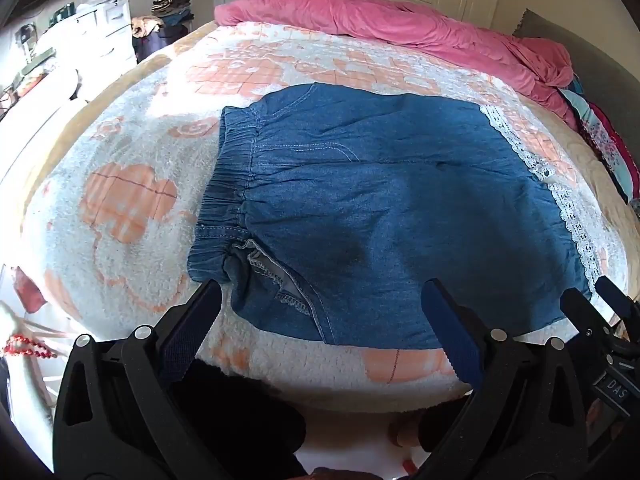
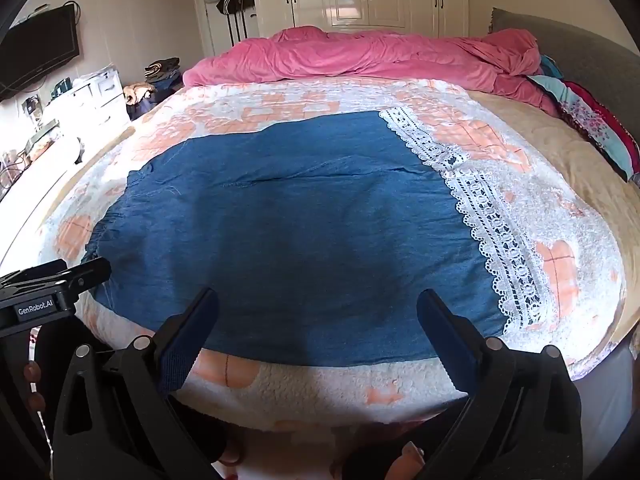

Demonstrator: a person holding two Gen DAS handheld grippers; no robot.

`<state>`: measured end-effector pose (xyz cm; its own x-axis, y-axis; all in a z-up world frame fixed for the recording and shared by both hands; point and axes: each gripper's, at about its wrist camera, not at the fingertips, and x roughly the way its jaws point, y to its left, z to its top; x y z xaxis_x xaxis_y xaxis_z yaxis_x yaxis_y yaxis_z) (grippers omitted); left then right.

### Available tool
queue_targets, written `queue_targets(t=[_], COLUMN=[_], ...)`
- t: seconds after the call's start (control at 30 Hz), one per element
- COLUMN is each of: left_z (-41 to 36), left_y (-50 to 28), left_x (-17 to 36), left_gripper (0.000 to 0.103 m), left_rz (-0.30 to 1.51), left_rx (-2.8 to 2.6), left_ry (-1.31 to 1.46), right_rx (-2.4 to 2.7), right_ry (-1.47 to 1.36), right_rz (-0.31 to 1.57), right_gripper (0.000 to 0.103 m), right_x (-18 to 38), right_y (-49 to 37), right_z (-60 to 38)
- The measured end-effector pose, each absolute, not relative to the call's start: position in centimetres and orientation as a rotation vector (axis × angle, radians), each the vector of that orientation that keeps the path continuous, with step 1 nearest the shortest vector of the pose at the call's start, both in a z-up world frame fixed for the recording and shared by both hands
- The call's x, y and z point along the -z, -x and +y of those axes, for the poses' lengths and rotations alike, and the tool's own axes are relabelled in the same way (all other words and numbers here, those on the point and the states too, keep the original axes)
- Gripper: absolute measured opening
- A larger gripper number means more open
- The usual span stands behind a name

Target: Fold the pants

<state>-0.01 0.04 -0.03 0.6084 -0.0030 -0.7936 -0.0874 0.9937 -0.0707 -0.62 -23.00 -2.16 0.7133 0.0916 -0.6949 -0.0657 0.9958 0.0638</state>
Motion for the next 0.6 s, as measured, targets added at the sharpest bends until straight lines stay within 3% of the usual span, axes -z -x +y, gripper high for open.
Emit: queue_targets(t=[0.6], left_z=[-0.26], left_y=[0.07], left_x=[0.09], left_gripper=[0.094], left_rz=[0.917], left_rx=[-0.039], left_ry=[0.091], right_rx=[-0.098], right_ry=[-0.017], right_rz=[0.76], right_gripper=[0.099], right_x=[1.8], right_y=[1.49], right_z=[-22.35])
